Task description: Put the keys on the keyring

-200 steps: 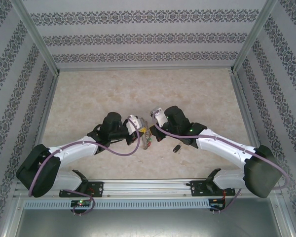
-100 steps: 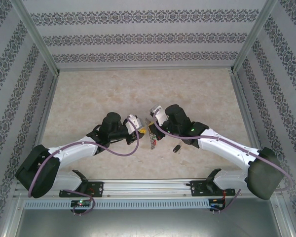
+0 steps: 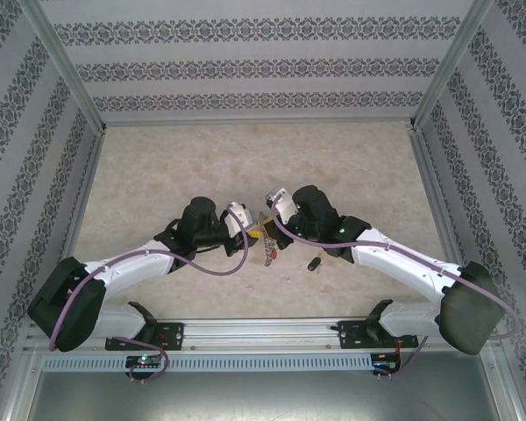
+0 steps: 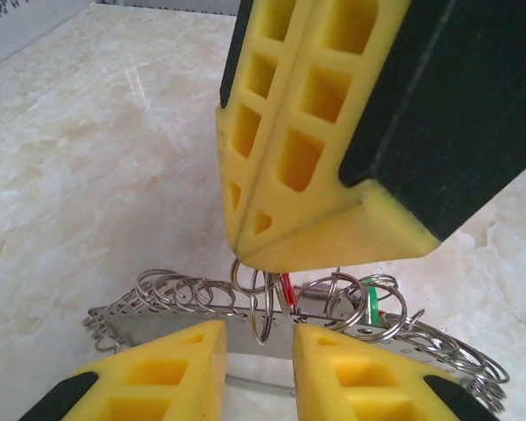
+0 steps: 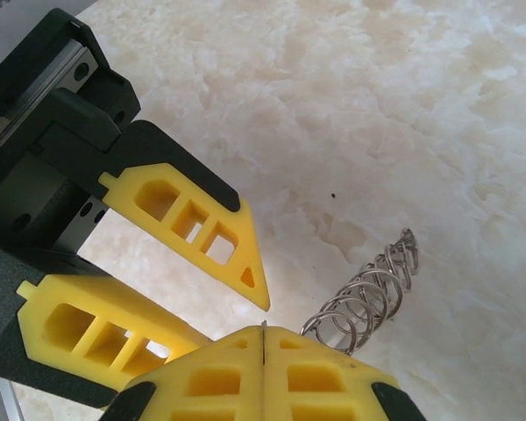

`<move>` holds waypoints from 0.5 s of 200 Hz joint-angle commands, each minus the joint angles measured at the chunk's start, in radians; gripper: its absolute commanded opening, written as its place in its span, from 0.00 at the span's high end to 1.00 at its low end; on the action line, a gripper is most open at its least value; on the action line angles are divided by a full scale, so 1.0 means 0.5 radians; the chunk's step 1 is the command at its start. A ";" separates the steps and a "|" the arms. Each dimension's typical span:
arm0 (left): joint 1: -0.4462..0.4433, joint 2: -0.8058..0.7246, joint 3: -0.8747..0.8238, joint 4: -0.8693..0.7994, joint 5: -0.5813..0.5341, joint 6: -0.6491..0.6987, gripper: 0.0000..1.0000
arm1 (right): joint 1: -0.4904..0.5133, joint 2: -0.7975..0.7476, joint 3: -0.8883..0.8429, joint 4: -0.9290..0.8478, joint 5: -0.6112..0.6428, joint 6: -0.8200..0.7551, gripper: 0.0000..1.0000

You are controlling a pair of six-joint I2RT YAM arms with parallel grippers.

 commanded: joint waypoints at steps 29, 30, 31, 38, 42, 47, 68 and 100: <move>-0.017 0.055 0.105 -0.103 -0.010 0.058 0.76 | 0.036 -0.036 0.081 0.047 -0.034 -0.030 1.00; -0.016 0.055 0.106 -0.103 -0.011 0.057 0.76 | 0.036 -0.034 0.080 0.047 -0.036 -0.031 1.00; -0.017 0.055 0.108 -0.105 -0.012 0.057 0.76 | 0.035 -0.036 0.081 0.047 -0.037 -0.032 1.00; -0.017 0.062 0.116 -0.109 -0.028 0.056 0.76 | 0.036 -0.036 0.082 0.047 -0.041 -0.036 1.00; -0.016 0.064 0.119 -0.112 -0.034 0.056 0.77 | 0.038 -0.035 0.084 0.043 -0.048 -0.036 1.00; -0.016 0.067 0.121 -0.113 -0.033 0.056 0.77 | 0.035 -0.033 0.088 0.041 -0.062 -0.037 1.00; -0.017 0.074 0.131 -0.110 -0.028 0.052 0.78 | 0.044 -0.023 0.100 0.024 -0.092 -0.051 1.00; -0.015 0.076 0.134 -0.122 -0.031 0.059 0.90 | 0.048 -0.020 0.094 0.008 -0.074 -0.061 1.00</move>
